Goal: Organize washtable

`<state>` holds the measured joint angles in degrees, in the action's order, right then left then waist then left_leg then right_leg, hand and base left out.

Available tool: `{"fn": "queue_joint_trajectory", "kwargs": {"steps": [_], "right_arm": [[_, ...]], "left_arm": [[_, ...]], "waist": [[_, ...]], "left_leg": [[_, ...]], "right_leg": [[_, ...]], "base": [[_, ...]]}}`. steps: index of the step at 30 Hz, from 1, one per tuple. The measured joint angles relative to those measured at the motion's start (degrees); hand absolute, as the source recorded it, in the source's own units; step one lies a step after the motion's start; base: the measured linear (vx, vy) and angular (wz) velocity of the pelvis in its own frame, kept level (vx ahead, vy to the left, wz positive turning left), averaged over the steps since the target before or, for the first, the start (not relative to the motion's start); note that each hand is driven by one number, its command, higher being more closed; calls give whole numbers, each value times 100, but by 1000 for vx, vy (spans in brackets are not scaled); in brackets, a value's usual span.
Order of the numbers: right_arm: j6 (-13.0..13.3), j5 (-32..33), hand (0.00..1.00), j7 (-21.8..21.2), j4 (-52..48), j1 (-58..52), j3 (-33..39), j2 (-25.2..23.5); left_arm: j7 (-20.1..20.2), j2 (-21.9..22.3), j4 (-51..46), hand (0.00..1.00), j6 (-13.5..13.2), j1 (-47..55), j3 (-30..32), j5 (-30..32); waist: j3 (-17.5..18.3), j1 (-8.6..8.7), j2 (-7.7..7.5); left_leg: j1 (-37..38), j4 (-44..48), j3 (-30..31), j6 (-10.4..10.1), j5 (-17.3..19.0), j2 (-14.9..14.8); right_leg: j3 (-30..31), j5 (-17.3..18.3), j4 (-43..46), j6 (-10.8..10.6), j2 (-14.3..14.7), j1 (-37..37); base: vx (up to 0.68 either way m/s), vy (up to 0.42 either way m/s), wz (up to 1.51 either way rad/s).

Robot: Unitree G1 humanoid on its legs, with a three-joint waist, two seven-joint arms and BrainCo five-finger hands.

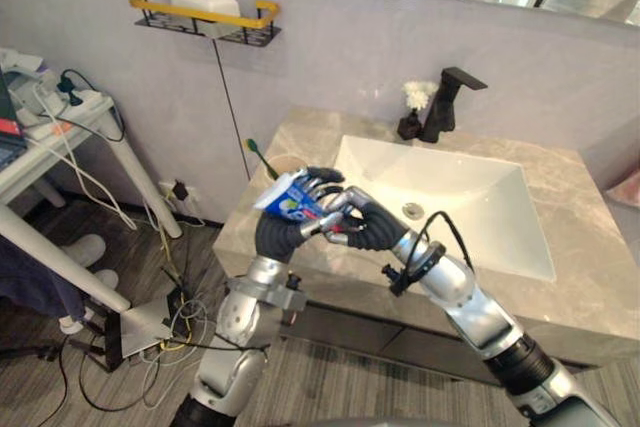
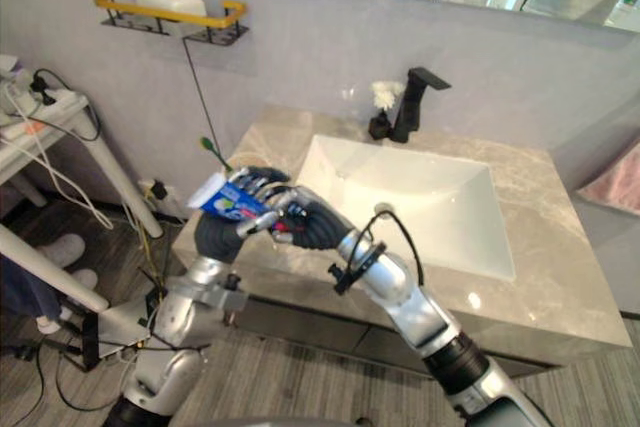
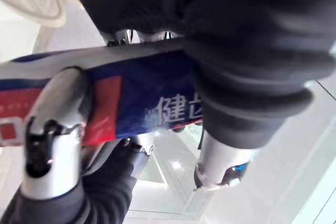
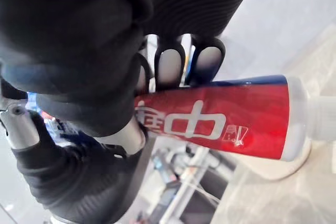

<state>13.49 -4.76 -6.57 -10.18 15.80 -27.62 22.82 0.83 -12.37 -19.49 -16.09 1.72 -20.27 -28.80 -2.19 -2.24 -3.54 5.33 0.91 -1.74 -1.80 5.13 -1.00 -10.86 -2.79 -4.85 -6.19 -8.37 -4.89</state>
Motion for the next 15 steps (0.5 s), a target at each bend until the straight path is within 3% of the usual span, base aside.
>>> {"fn": "queue_joint_trajectory", "kwargs": {"steps": [14,15], "right_arm": [[10,-33,100,-214,10,-105,-57,-126],[10,-33,0,-216,10,-107,-57,-128]], "left_arm": [[-6,159,158,100,-52,-94,27,24],[-6,159,160,100,-55,-98,22,24]], "waist": [[-101,7,-5],[-101,8,-5]], "left_leg": [[43,0,-7,0,0,-3],[44,-1,-8,0,0,-2]], "right_leg": [[16,36,84,15,-2,1],[16,36,84,15,-4,1]], "base": [[0,0,0],[0,0,0]]}}
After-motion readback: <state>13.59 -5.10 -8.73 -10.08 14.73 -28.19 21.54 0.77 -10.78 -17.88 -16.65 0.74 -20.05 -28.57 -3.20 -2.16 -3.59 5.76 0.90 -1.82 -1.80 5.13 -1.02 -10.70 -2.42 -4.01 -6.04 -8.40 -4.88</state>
